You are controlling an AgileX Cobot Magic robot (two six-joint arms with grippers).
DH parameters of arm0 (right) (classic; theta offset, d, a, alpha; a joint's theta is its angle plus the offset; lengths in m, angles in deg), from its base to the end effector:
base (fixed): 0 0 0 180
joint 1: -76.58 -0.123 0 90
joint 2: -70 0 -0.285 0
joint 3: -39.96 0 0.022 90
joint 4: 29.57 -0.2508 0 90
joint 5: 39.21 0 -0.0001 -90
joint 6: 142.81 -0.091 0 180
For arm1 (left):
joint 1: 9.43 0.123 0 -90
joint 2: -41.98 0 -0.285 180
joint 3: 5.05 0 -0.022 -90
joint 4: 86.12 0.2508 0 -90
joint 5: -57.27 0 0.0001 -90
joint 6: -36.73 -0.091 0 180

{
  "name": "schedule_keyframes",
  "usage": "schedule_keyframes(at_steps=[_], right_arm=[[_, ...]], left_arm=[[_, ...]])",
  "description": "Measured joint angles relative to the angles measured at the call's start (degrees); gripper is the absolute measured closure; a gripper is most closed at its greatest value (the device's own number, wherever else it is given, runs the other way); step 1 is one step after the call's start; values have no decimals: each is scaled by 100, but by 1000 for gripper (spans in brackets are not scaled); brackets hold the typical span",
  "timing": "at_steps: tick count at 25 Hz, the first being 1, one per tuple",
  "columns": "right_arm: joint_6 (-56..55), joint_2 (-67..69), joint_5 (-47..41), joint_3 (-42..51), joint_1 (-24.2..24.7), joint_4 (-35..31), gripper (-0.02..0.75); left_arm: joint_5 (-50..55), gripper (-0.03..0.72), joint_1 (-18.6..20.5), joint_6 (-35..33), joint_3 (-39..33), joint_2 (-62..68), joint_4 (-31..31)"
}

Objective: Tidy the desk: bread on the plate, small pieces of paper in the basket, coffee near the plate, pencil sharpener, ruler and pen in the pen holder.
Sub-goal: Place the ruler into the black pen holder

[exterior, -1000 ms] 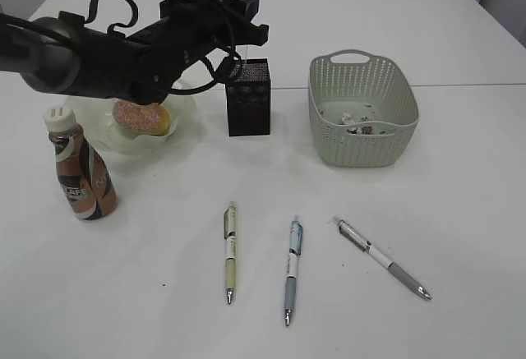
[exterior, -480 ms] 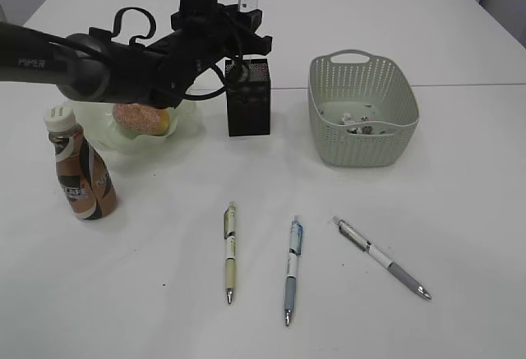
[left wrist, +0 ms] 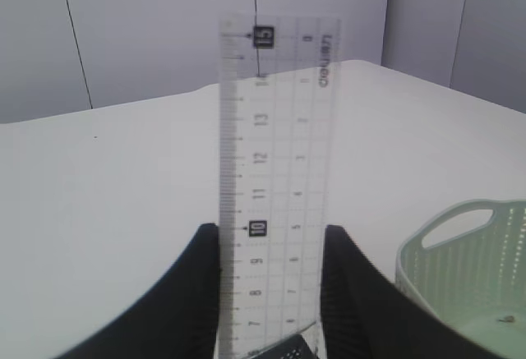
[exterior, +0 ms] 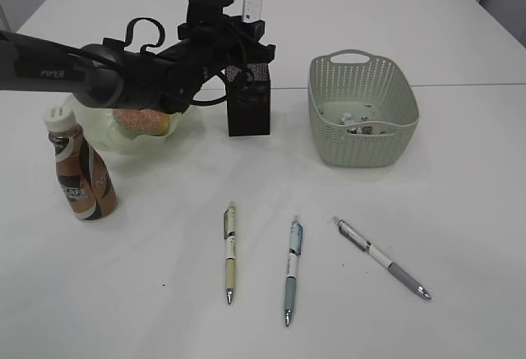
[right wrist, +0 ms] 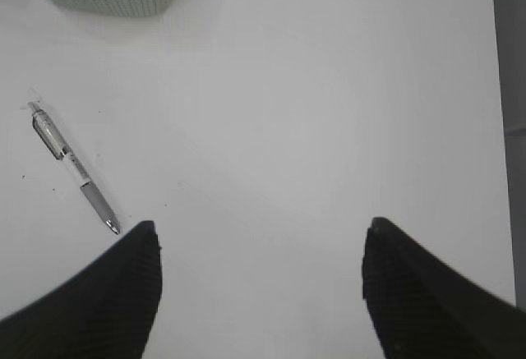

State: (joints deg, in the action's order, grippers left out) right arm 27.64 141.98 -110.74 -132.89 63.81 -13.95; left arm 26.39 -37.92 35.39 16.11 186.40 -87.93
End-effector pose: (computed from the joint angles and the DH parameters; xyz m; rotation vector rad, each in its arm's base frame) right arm 0.1981 0.0211 0.3867 -0.0967 2.5780 -0.2273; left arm 0.4792 -0.2584 0.1658 0.3847 1.5792 -0.3736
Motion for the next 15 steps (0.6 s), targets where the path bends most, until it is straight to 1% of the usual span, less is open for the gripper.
schedule_keyframes(at_steps=[10,15], right_arm=[[0,0,105,0,0,13,176],[0,0,114,0,0,13,176]], left_arm=[[0,448,0,15,13,0,0],[0,422,0,25,13,10,-139]])
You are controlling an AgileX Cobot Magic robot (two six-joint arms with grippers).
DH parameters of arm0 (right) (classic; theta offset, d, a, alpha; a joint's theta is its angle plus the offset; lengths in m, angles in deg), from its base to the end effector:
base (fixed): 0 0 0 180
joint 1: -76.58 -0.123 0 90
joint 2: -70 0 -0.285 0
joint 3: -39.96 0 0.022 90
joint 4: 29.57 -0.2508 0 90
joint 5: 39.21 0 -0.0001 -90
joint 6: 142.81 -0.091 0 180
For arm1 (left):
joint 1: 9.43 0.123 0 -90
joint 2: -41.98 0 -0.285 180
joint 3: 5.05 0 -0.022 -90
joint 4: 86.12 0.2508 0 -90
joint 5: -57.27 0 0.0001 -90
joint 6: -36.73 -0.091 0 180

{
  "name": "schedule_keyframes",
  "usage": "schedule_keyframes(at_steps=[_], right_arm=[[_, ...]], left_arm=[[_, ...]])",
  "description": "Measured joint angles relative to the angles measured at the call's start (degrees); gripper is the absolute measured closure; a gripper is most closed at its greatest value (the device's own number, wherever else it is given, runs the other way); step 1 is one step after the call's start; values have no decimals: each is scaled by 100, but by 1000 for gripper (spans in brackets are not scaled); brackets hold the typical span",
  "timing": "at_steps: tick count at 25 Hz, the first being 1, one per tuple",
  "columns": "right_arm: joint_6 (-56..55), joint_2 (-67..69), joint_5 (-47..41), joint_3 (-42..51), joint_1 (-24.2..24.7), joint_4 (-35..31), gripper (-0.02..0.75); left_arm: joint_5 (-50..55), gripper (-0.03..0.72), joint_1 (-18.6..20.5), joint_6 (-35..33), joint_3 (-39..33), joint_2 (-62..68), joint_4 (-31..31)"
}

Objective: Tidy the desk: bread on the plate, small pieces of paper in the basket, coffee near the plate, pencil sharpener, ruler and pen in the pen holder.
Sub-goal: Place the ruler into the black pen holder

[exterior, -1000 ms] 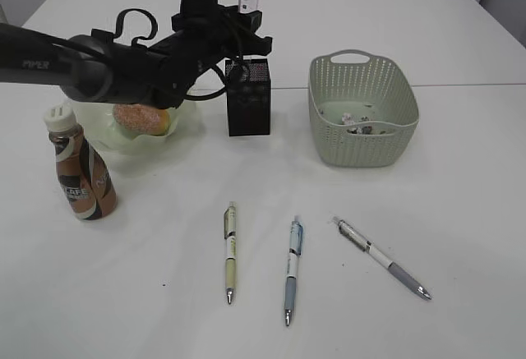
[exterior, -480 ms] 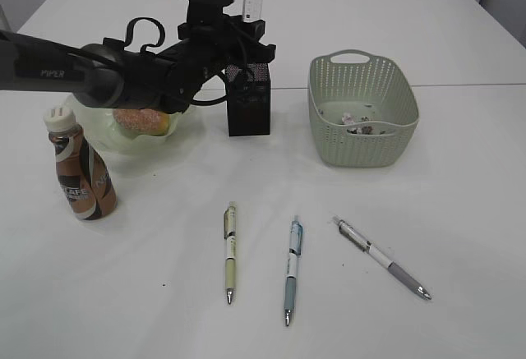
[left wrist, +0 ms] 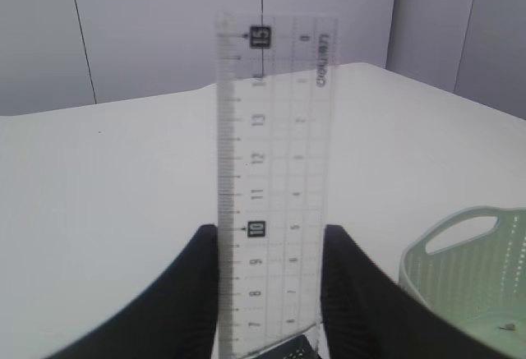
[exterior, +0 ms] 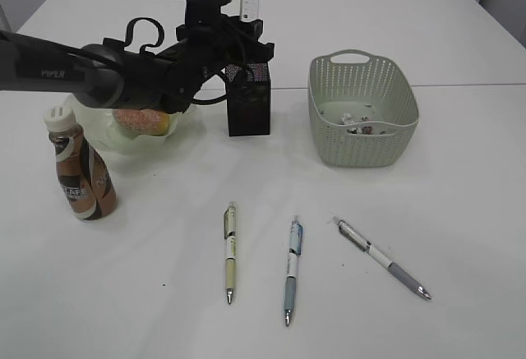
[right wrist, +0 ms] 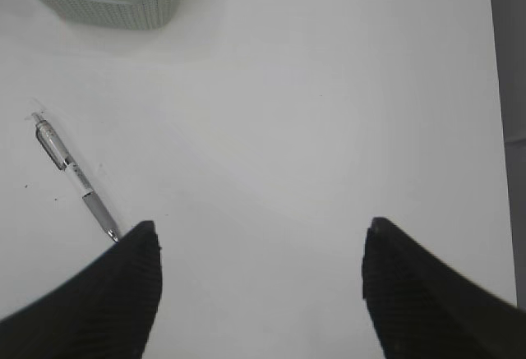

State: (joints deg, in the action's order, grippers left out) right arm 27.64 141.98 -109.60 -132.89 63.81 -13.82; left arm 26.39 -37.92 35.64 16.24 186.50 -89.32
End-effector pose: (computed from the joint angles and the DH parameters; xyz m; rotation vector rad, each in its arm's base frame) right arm 0.1997 0.0214 0.3876 -0.0999 2.5583 -0.2240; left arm 0.4801 -0.2576 0.1655 0.3555 1.5866 -0.3830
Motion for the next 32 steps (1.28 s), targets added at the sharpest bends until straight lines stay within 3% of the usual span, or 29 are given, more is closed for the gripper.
schedule_keyframes(at_steps=[10,18,24,32], right_arm=[[0,0,0,0,0,0,176],[0,0,0,0,0,0,176],[0,0,0,0,0,0,176],[0,0,-95,0,0,0,176]], left_arm=[[27,393,0,59,0,141,-28],[119,237,0,109,0,195,-134],[196,227,0,109,0,195,-159],[1446,234,13,109,0,-483,-146]])
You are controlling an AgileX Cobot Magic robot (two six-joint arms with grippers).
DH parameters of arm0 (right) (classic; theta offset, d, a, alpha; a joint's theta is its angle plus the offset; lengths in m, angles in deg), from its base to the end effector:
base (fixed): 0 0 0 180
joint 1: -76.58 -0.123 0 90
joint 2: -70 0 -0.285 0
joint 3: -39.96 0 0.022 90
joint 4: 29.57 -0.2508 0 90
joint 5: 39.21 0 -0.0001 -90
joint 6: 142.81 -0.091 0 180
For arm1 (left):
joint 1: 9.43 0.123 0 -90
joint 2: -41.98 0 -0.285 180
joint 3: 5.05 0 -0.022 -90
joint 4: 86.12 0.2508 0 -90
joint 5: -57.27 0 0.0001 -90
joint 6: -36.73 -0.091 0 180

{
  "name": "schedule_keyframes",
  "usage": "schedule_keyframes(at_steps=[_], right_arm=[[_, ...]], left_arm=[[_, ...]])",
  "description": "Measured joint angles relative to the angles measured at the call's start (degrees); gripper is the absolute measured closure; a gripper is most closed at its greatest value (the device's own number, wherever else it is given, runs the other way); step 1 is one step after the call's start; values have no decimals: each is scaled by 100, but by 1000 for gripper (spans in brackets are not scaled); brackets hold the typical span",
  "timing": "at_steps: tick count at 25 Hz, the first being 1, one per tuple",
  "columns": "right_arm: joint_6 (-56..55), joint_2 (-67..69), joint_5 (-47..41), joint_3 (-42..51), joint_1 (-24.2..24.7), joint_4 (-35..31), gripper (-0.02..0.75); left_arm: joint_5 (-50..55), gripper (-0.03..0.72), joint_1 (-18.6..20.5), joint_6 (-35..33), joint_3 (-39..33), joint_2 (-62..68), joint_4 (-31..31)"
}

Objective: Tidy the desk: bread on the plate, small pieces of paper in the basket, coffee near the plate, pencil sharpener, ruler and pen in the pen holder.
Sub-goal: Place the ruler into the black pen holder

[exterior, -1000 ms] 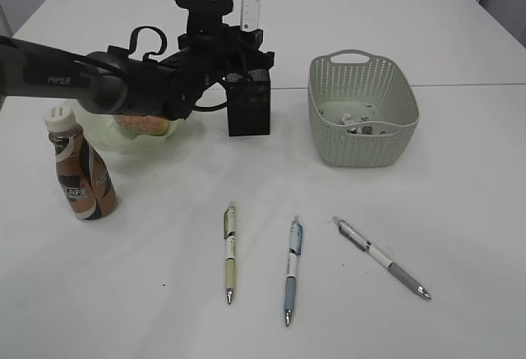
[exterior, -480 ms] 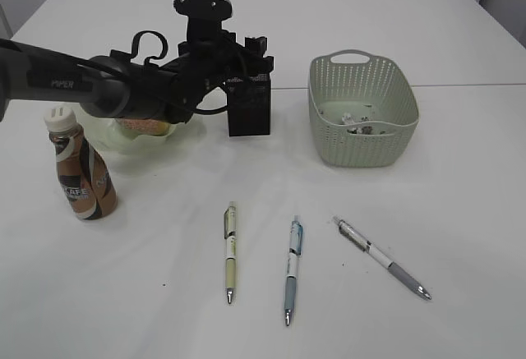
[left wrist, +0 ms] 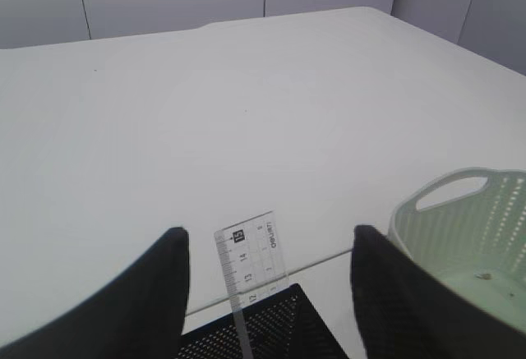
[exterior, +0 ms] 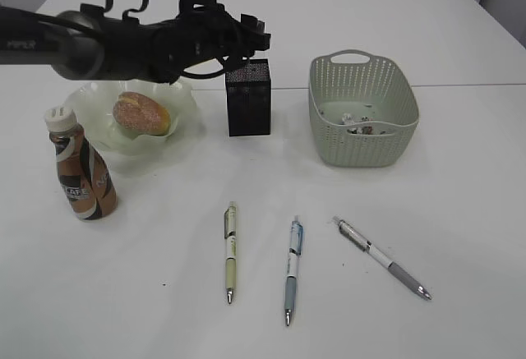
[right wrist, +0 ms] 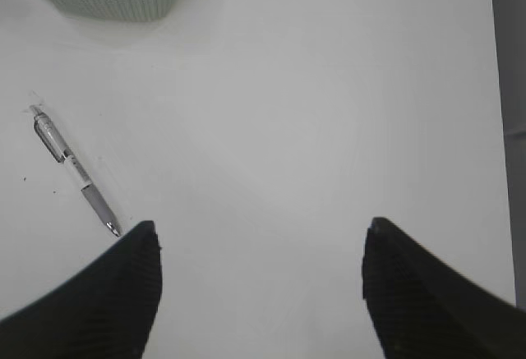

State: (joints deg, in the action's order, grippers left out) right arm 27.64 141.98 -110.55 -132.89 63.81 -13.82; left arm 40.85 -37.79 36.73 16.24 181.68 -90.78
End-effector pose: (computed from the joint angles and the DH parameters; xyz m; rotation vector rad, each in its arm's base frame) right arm 0.1984 0.0210 0.3869 -0.0974 2.5742 -0.2293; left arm 0.4739 -0.2534 0.1883 0.3557 1.7622 -0.3913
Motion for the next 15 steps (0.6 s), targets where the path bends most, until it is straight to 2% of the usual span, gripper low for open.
schedule_keyframes(at_steps=[6,11,15], right_arm=[[0,0,-13,0,0,-279,176],[0,0,-22,-139,0,-812,176],[0,0,-26,-453,0,-1288,176]], left_arm=[[1818,283,2,0,0,-820,342],[3725,342,2,0,0,-1651,416],[5285,360,2,62,0,-2355,416]])
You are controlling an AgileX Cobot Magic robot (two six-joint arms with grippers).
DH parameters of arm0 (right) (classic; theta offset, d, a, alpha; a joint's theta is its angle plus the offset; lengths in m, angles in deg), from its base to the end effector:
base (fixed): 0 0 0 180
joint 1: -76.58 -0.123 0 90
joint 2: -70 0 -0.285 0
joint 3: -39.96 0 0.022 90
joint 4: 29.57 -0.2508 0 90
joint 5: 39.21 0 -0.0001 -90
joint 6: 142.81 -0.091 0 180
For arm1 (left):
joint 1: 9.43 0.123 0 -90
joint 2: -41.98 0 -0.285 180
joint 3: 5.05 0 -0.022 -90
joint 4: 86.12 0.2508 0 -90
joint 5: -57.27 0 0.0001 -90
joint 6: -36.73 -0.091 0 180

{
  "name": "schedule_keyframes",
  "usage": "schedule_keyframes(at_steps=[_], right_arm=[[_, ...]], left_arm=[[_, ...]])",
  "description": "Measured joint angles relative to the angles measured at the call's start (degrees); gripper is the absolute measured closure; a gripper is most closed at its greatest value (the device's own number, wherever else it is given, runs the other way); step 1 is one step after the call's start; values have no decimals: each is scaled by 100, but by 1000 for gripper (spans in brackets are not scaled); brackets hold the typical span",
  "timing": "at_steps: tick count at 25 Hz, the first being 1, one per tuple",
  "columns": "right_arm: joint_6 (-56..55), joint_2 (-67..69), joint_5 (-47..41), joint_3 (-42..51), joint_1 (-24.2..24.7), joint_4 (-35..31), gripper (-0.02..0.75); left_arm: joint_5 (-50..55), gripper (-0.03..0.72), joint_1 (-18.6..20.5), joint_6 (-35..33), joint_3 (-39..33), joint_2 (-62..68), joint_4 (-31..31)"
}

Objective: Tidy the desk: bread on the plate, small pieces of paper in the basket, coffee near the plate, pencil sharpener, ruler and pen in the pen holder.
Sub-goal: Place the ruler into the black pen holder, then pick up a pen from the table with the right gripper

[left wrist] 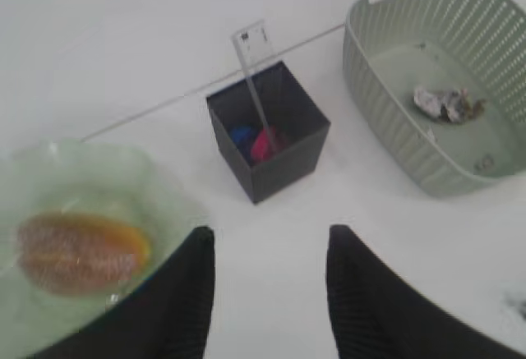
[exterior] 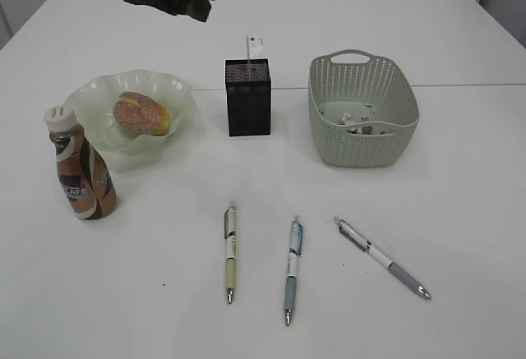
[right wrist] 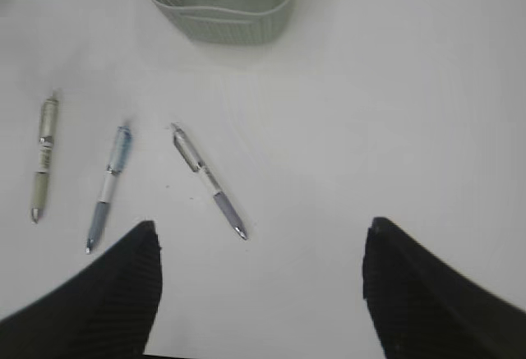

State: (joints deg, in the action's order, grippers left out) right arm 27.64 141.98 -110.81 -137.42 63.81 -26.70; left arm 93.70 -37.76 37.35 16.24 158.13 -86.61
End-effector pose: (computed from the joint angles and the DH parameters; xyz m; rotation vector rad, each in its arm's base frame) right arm 0.1944 0.0396 0.4063 -0.0734 2.5508 0.0845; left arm 0.3921 -0.2119 0.3194 0.5472 2.2405 -0.2701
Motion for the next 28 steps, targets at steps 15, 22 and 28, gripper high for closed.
schedule_keyframes(at_steps=[15,22,28], right_arm=[[172,531,-22,-76,0,-718,176],[411,1440,-12,-76,-75,-685,214],[702,2292,45,-76,-777,-451,310]], left_arm=[[3494,370,0,1165,0,-1763,398],[3555,370,0,1240,0,-2338,455],[3575,370,0,1240,-118,-2760,467]])
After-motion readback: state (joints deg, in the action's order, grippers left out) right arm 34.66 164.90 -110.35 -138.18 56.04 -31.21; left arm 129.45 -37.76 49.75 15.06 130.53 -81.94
